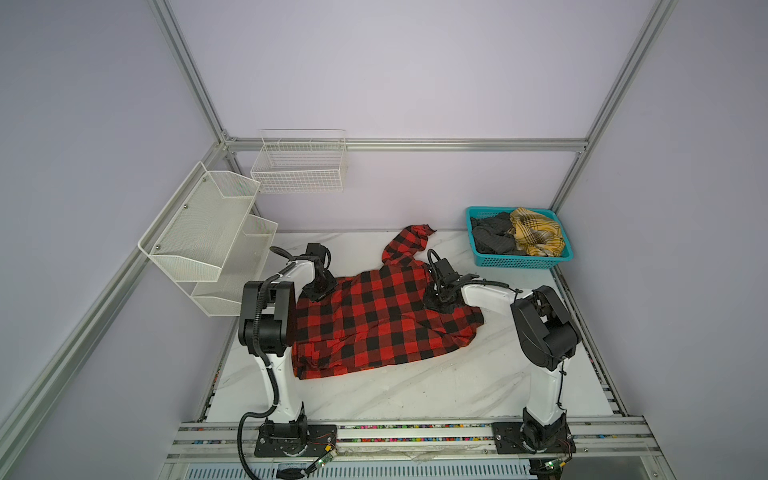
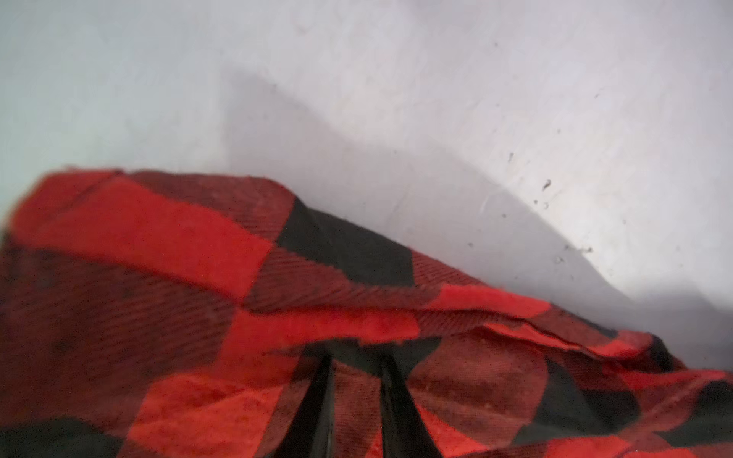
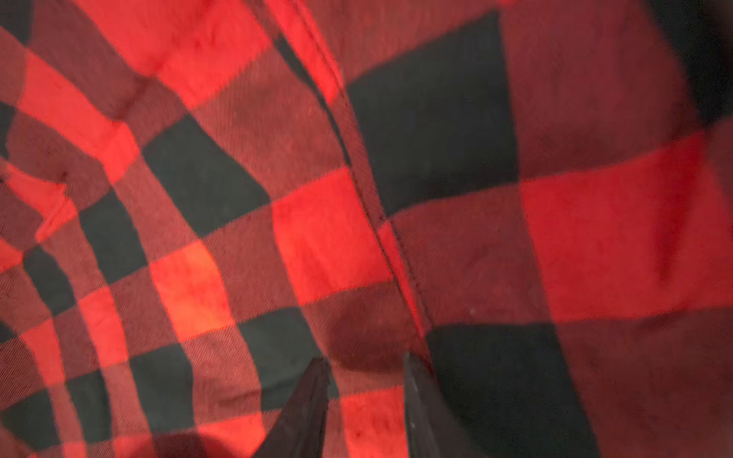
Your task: Fold and stack the long sleeve shirts
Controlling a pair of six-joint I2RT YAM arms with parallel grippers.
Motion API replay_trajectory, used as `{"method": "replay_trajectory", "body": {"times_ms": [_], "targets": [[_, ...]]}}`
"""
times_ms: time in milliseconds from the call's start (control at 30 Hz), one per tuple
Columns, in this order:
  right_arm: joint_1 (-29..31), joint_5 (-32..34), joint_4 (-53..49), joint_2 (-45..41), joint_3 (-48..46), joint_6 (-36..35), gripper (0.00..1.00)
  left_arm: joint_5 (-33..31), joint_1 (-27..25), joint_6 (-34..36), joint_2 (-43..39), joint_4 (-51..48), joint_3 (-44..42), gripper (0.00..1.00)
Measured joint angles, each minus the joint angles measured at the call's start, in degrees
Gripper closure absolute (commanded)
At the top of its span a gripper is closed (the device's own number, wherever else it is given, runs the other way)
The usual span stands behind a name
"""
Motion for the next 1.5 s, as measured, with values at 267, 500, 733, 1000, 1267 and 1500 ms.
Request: {"method": "replay_trajectory", "body": {"times_ms": [267,500,733,1000,1267,1500], "targets": [[-4.74,-2.54,-9.25,6.99,27.26,-3.87,0.68,0.96,-0.02,-0.04,-1.55,-0.90,0.00,0.65],[-10.29,-3.63,-14.64,32.00,69.35,-8.31,0.79,3.63,-0.13,-0.11,-4.59,-3.63,2.40,0.66],[-10.60,-13.07,-14.12,39.91,65.57,-11.93,0.85,4.81,-1.53,-0.09,-6.25,-4.55,1.62,0.69],[-8.61,-20.46,-6.36,37.94,57.16,-12.57,0.87,5.92,-3.39,-0.11,-6.29,-4.90,-3.74,0.70],[-6.58,-15.41,-6.23,38.32,57.48,-10.60,0.85,6.23,-3.76,-0.11,-6.29,-4.52,-3.87,0.70],[-10.58,-4.98,-5.35,37.18,56.06,-8.11,0.87,5.66,-3.76,-0.11,-6.29,-4.04,-6.60,0.70]]}}
